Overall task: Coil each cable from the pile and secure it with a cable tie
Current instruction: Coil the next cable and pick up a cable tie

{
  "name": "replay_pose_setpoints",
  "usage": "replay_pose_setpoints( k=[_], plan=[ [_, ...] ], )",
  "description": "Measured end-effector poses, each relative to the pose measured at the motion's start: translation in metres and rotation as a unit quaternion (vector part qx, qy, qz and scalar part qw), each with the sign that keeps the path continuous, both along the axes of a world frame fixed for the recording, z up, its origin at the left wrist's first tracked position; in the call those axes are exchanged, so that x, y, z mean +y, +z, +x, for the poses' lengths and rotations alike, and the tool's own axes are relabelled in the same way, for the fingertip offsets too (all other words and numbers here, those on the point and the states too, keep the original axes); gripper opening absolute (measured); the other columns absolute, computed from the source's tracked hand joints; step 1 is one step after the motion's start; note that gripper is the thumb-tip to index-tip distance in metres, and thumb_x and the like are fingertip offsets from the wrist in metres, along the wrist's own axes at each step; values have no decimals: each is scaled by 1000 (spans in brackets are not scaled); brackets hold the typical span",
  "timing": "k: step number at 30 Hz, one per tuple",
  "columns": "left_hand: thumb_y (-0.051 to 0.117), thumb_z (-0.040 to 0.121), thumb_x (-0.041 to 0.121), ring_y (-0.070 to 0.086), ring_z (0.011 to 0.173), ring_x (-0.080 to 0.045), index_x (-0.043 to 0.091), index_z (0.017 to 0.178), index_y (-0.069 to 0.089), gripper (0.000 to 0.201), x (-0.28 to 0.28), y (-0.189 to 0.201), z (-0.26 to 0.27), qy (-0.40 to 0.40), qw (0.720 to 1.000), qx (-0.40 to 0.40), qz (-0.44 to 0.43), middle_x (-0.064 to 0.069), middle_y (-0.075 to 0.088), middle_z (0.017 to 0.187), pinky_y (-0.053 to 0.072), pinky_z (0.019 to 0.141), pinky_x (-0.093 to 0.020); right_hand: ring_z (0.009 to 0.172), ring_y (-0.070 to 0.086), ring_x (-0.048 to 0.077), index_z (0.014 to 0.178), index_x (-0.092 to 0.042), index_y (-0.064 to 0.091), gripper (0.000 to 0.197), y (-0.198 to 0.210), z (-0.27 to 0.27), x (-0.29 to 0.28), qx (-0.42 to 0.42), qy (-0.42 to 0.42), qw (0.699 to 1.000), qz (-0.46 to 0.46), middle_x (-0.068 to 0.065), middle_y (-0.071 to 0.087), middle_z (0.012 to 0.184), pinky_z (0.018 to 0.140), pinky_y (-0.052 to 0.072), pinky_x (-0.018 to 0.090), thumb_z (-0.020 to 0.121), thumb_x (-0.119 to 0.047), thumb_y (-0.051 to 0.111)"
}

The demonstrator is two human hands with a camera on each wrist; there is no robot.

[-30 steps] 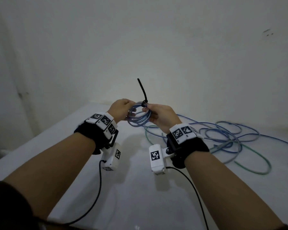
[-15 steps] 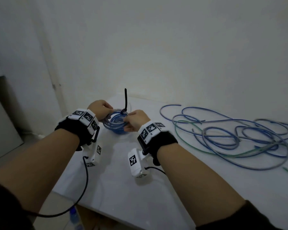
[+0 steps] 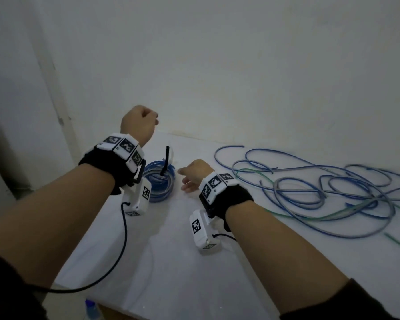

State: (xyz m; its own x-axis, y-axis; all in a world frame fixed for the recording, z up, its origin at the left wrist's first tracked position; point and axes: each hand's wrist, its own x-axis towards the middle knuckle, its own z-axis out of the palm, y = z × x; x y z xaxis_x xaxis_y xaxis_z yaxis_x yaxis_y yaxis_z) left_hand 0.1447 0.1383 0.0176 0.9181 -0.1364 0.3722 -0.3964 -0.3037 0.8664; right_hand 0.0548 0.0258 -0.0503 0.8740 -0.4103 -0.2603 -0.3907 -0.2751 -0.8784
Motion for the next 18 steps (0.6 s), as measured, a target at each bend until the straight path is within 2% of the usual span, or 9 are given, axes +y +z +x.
replay_pose_setpoints(
  k=[2,5,7,10,12,13,15,18],
  plan=[
    [48,91,20,64,91,-23,13,91,61,15,-22,15,-12,-43,999,-24,-1,0,66,84,51,89,-37,72,61,30,93,4,51,19,11,-11,-22,3,-15,1000,-21,19,61,90,82,55,46,95,-15,54],
    [49,91,21,63,84,-20,14,88,60,14,-61,26,-33,-109,993,-35,23,3,65,81,50,74,-31,63,60,24,104,4,56,22,26,-34,-61,1,-47,997,-62,12,60,79,73,54,40,95,-15,53],
    [50,91,21,63,82,-18,16,85,60,13,-90,27,-51,-153,987,-39,41,2,66,82,46,69,-28,64,61,25,107,7,59,27,31,-55,-91,9,-74,992,-100,12,63,81,72,54,38,93,-16,54],
    [51,90,21,63,84,-20,15,86,60,11,-131,19,-78,-216,968,-59,111,-3,69,89,47,74,-29,67,62,27,98,5,61,21,34,-91,-134,19,-104,984,-143,19,66,92,65,52,34,92,-14,55],
    [53,90,20,63,88,-23,13,88,61,11,-158,9,-97,-257,950,-74,162,-7,71,93,49,79,-31,79,66,32,95,5,64,23,33,-116,-164,43,-116,975,-187,21,69,101,73,54,38,91,-16,57],
    [53,90,20,63,91,-24,12,90,62,12,-170,4,-106,-273,940,-83,185,-8,70,95,49,82,-32,84,67,33,98,8,65,27,31,-129,-178,56,-121,969,-209,21,69,103,77,54,40,90,-17,58],
    [53,90,21,61,98,-26,11,95,63,15,-195,-6,-126,-301,921,-95,227,-10,69,102,48,86,-33,82,64,30,105,10,65,32,28,-155,-206,83,-135,955,-252,23,69,105,76,53,40,89,-17,59],
    [52,92,23,58,105,-26,11,104,62,20,-225,-18,-152,-347,891,-88,279,-10,65,110,47,87,-32,86,61,28,110,4,66,27,24,-195,-238,137,-120,926,-330,17,68,104,74,50,33,89,-12,60]
  ],
)
